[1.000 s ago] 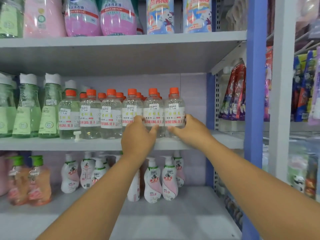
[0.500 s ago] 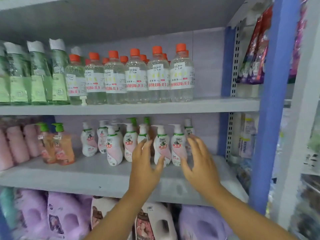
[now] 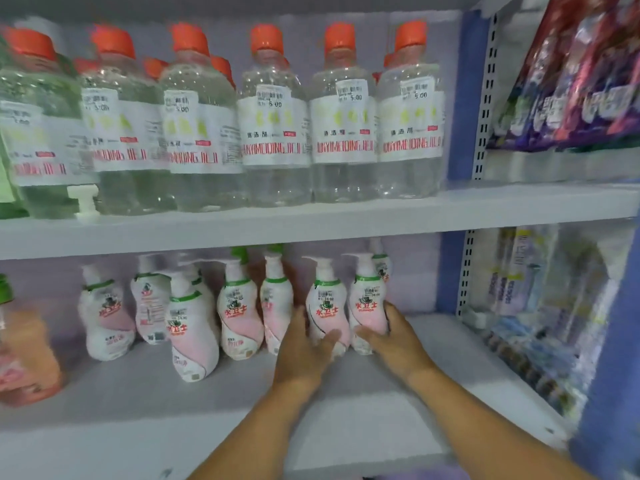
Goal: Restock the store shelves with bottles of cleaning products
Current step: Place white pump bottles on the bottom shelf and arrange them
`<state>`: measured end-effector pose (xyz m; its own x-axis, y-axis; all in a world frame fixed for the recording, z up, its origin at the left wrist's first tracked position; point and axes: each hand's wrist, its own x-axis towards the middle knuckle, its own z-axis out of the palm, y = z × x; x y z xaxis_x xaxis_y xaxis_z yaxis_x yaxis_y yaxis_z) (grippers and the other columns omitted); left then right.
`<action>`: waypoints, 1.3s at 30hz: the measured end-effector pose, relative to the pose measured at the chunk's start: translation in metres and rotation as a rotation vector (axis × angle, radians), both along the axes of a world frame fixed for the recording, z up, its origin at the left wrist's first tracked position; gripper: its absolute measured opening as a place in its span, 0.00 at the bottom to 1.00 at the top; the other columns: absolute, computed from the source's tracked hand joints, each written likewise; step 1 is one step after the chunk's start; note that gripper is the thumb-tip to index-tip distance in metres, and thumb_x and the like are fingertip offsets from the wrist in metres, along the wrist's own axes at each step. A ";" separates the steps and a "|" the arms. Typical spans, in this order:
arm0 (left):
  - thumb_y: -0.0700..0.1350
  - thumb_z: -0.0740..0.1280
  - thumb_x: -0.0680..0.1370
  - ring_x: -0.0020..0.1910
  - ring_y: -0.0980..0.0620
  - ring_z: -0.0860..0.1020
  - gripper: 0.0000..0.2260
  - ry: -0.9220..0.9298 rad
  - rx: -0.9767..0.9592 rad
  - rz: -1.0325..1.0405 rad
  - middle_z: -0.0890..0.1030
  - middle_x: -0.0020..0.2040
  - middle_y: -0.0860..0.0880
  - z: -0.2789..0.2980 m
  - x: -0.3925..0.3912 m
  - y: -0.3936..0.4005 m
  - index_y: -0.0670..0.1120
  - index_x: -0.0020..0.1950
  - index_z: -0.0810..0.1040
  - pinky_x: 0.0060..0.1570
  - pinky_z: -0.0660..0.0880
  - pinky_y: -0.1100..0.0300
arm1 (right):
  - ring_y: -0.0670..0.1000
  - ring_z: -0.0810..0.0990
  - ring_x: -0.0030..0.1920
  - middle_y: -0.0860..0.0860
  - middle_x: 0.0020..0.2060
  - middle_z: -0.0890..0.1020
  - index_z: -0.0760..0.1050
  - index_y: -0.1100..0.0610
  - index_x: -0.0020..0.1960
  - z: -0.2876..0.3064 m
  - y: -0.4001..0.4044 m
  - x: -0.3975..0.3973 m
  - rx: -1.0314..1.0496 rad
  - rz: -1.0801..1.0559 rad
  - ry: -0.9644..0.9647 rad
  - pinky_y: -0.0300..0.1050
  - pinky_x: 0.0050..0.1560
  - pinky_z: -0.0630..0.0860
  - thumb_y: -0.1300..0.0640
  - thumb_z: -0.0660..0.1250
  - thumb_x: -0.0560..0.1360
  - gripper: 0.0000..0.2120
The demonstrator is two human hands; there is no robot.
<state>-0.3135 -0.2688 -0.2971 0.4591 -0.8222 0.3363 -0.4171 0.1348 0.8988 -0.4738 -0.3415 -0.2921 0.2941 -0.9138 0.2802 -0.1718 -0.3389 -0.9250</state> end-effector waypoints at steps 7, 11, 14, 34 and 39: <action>0.46 0.79 0.71 0.48 0.72 0.78 0.20 0.059 0.053 -0.107 0.82 0.51 0.63 -0.002 0.006 0.009 0.58 0.57 0.76 0.47 0.74 0.72 | 0.46 0.83 0.53 0.46 0.54 0.84 0.75 0.49 0.61 0.004 0.010 -0.031 0.079 -0.043 0.103 0.44 0.56 0.80 0.58 0.75 0.74 0.18; 0.45 0.80 0.70 0.50 0.60 0.83 0.22 0.111 0.076 -0.175 0.85 0.52 0.58 -0.003 -0.016 0.029 0.57 0.60 0.77 0.46 0.78 0.67 | 0.40 0.84 0.50 0.43 0.53 0.85 0.76 0.47 0.59 0.005 0.031 -0.087 0.109 -0.058 0.019 0.32 0.46 0.78 0.62 0.74 0.74 0.18; 0.41 0.79 0.71 0.44 0.66 0.82 0.19 0.095 0.044 -0.205 0.84 0.48 0.58 -0.004 -0.049 0.036 0.54 0.57 0.77 0.38 0.75 0.74 | 0.43 0.84 0.54 0.44 0.55 0.86 0.76 0.48 0.62 0.006 0.041 -0.125 0.117 -0.025 0.014 0.38 0.54 0.79 0.62 0.74 0.75 0.19; 0.45 0.79 0.72 0.50 0.62 0.83 0.19 0.079 0.063 -0.139 0.85 0.53 0.59 -0.008 -0.154 0.026 0.60 0.56 0.76 0.49 0.78 0.65 | 0.44 0.70 0.62 0.46 0.64 0.66 0.64 0.50 0.75 -0.012 0.054 -0.168 -0.047 -0.186 0.013 0.33 0.60 0.64 0.61 0.70 0.76 0.31; 0.44 0.78 0.72 0.57 0.59 0.82 0.25 0.002 0.126 -0.192 0.83 0.59 0.57 -0.014 -0.150 0.020 0.55 0.66 0.74 0.61 0.79 0.55 | 0.51 0.70 0.66 0.51 0.65 0.69 0.66 0.53 0.75 -0.006 0.042 -0.162 -0.004 -0.252 0.075 0.37 0.63 0.64 0.61 0.70 0.76 0.29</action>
